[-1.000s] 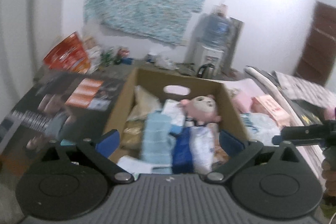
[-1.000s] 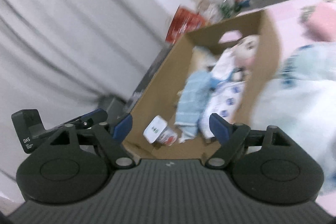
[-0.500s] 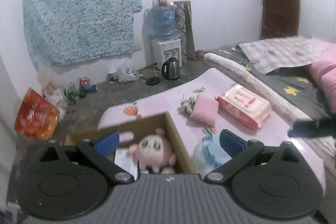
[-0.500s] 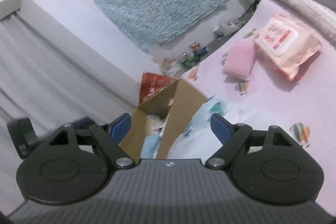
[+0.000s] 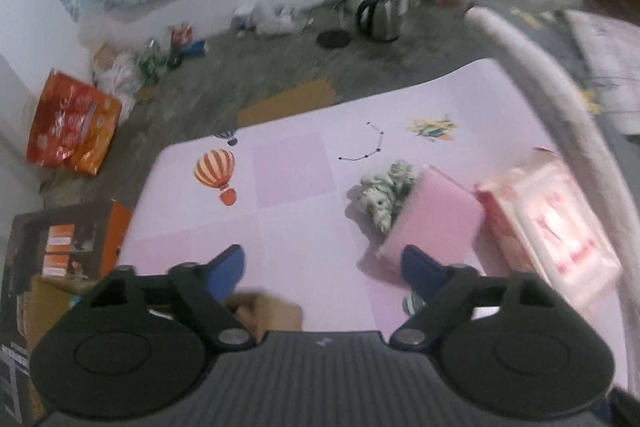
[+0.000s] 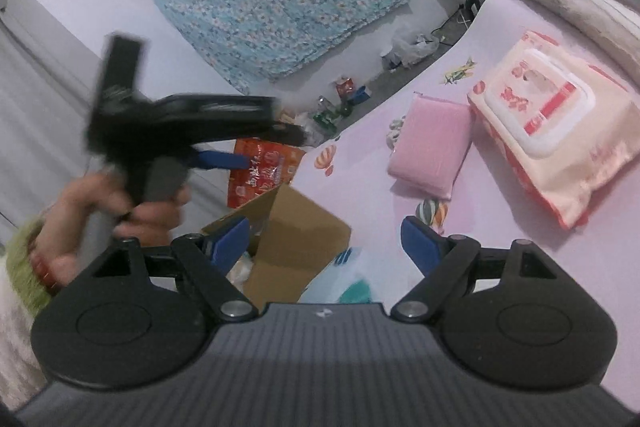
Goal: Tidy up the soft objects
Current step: 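Move both tools back from the box toward the bed, then grasp the green scrunchie with the left tool while the right tool grasps the pink sponge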
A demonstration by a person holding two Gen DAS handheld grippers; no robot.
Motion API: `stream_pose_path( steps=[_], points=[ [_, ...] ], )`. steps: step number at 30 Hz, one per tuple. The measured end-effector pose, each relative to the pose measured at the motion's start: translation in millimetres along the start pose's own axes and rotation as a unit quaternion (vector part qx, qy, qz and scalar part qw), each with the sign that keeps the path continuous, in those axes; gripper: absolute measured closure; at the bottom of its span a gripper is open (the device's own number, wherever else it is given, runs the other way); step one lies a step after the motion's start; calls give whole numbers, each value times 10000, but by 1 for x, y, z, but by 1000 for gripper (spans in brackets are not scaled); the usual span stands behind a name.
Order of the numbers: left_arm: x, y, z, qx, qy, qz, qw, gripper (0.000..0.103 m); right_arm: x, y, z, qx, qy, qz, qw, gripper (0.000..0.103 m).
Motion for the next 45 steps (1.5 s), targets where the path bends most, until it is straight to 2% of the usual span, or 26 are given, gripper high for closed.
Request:
stream_pose_path(
  steps=[5,8,11,16,21,25,29,32,34,37,39,42,45],
  points=[
    [57,-10,-9,-291,14,351,9990,39,34,-9,-16,-111,183,132,9997,20],
    [82,-10,-16,-517,137,515,9972,40,57,-12,-27,-66,280,215,9994,20],
    [98,-10,-27,-585,192,646,9960,40,76,-11,-35,-10,354,309,9989,20],
    [123,-13,-40,-464,132,710,9963,48,109,-6,-43,-84,525,473,9975,21],
    [139,-10,-43,-339,46,816,9961,49,137,3,-45,-250,708,629,9952,23],
    [154,-9,-35,-554,63,1029,9931,51,146,7,-51,-294,792,663,9942,25],
    [159,-5,-39,-392,163,1068,9934,74,149,11,-58,-101,721,654,9952,26],
    [154,-3,-48,-28,245,943,9952,84,148,10,-63,17,667,617,9959,30],
    [150,0,-54,200,249,1022,9942,86,145,10,-67,6,672,597,9960,36],
    [145,0,-58,426,328,1119,9923,88,143,12,-69,-76,675,580,9960,39],
    [143,1,-57,402,414,1234,9907,88,139,11,-68,-120,682,584,9959,40],
    [132,6,-58,449,637,1349,9878,88,134,11,-70,-36,585,599,9965,41],
    [114,13,-63,566,1014,1473,9823,88,120,10,-68,88,402,575,9975,43]
  ],
)
Point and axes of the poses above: each gripper's, at about its wrist camera, not at the fingertips, and x roughly the way its jaws point, z to its left, y to its underside, the point moved 2 cm from there along x, roughly the way its jaws point, and after that the axes turned 15 degrees about -z, right-handed, at the moved point
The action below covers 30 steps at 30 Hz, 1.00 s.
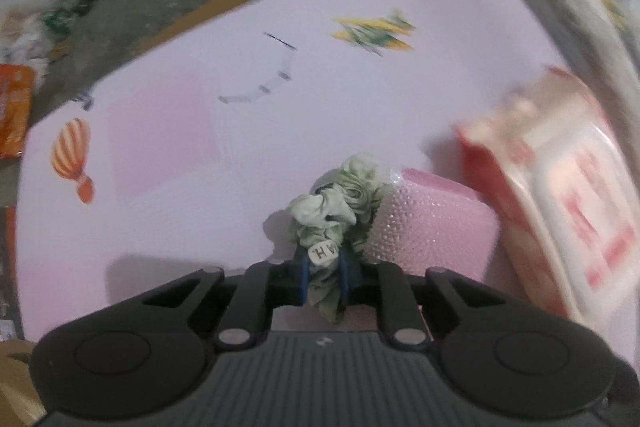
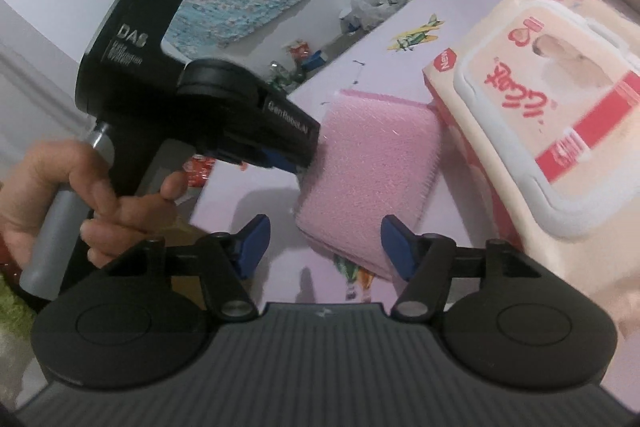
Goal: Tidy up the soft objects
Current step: 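Grasp the green scrunchie with the left tool while the right tool grasps the pink sponge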
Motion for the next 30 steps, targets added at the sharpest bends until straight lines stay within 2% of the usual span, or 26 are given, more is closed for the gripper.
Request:
stream_pose_path(
  steps=[7,11,16,23,26,28,30],
  points=[
    [-42,36,-44,543,592,8,9968,88,-48,5,-1,-55,-8,-80,10000,42],
    [-54,59,-68,707,934,116,9930,88,-85,16,-10,-172,217,-182,9995,41],
    [-66,84,-97,786,1235,137,9891,88,-119,29,-13,-502,501,-329,9969,32],
    [-66,94,-114,769,1122,62,9907,88,-138,39,-11,-1325,790,-335,9875,29],
    [-66,96,-115,766,1084,59,9911,88,-143,43,-13,-1582,940,-329,9824,33],
    [-68,98,-118,776,1030,34,9917,88,-152,47,-17,-1641,1048,-306,9804,48],
    [-67,99,-121,779,998,35,9919,88,-163,53,-20,-1597,1112,-321,9803,54]
  ],
)
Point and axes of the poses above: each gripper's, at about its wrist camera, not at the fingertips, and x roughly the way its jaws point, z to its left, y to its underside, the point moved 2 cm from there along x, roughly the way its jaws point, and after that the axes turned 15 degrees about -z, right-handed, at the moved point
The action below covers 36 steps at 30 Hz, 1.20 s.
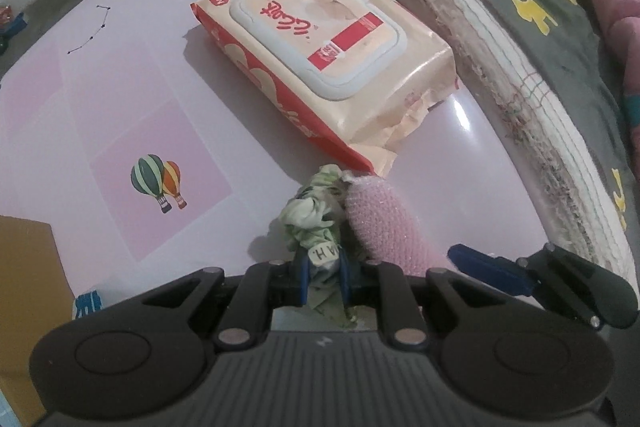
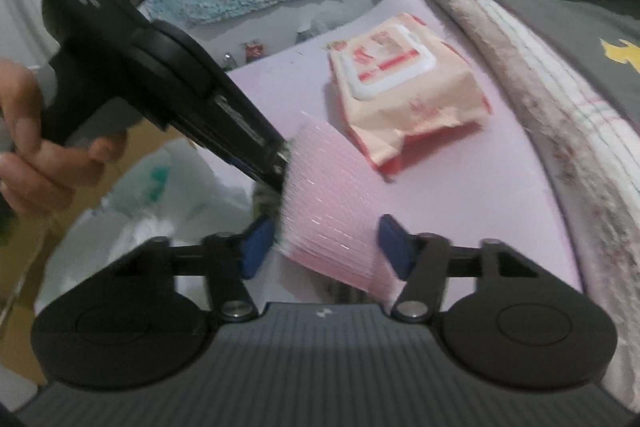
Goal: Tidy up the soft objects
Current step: 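Grasp the green scrunchie with the left tool while the right tool grasps the pink sponge, then carry the scrunchie and sponge over the cardboard box with both tools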
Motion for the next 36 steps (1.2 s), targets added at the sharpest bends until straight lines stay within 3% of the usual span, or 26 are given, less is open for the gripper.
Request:
stream_pose_path(
  steps=[4,10,16,22,26,30,36],
  points=[
    [-4,9,-10,57,-56,-96,9999,88,-15,0,-12,233,43,-269,9994,65],
    [-44,21,-26,33,50,-459,9989,88,-60,-6,-17,703,50,-711,9950,70],
    [-121,44,-19,44,-37,-1078,9942,88,-110,-20,-5,885,-116,-1227,9884,70],
    [-216,87,16,-238,-185,-1814,9829,88,-157,-34,38,796,-675,-1634,9810,70],
    [-273,130,50,-502,-372,-2261,9721,88,-171,-43,82,662,-1258,-1652,9760,70],
    [-307,179,86,-851,-537,-2461,9640,88,-173,-46,132,587,-1905,-1535,9678,70],
    [-312,242,134,-1407,-730,-2573,9532,87,-150,-32,203,780,-2716,-838,9556,70]
  ],
)
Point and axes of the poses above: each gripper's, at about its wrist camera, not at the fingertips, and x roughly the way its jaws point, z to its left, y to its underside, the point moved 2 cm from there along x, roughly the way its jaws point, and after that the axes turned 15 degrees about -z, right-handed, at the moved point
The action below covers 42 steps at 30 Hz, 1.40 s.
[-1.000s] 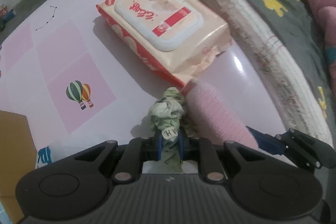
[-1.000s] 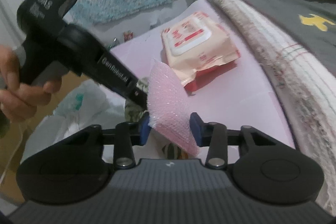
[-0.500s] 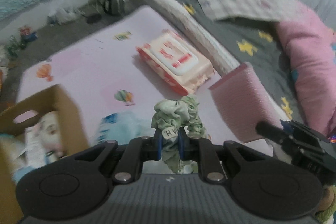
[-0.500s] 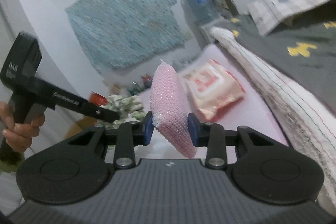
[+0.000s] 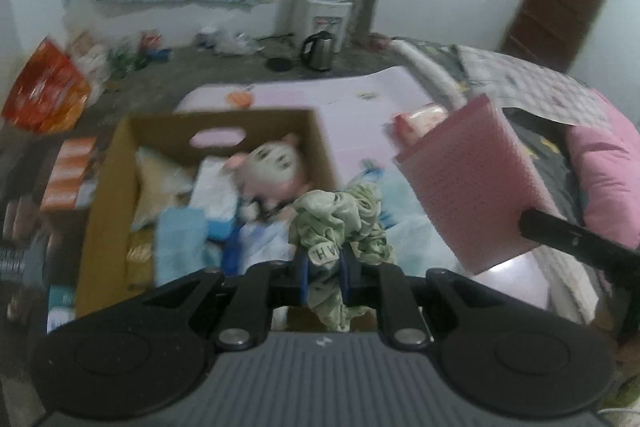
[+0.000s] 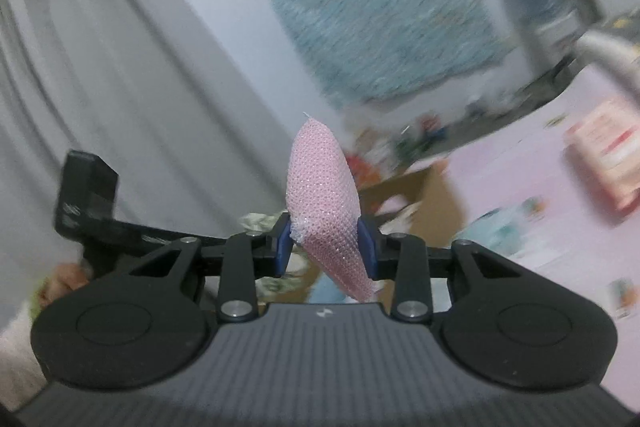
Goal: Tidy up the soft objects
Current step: 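Carry the scrunchie and sponge over the cardboard box with both tools, then lower the scrunchie and sponge into the box and open both tools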
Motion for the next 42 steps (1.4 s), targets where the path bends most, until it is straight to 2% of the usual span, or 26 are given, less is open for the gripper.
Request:
stream_pose_path(
  steps=[3,10,15,18,24,28,33,35,37,39,42],
  points=[
    [11,26,31,-304,-78,203,9993,87,26,22,13,309,-238,444,9983,70],
    [44,79,82,-743,-160,658,9949,87,69,73,34,643,-191,1293,9893,70],
    [56,103,104,-901,-157,958,9912,87,91,91,43,414,-3,1871,9815,70],
    [56,110,114,-940,-234,1050,9897,87,102,91,35,175,81,2315,9726,70],
    [52,115,129,-966,-405,1037,9891,86,135,92,35,-420,99,3305,9428,69],
    [50,116,134,-967,-490,975,9893,86,161,97,30,-343,-23,4005,9157,68],
    [52,117,137,-1006,-541,971,9887,85,188,117,26,-415,-121,4816,8753,67],
    [54,118,139,-1022,-546,984,9884,85,193,121,28,-600,-66,4951,8668,66],
    [55,118,140,-1046,-530,993,9881,85,195,121,36,-947,66,4966,8628,57],
    [56,118,140,-1045,-521,998,9881,84,196,116,45,-1447,175,4761,8672,43],
    [56,118,139,-1044,-514,997,9882,84,196,110,54,-1800,140,4463,8765,43]
  ],
)
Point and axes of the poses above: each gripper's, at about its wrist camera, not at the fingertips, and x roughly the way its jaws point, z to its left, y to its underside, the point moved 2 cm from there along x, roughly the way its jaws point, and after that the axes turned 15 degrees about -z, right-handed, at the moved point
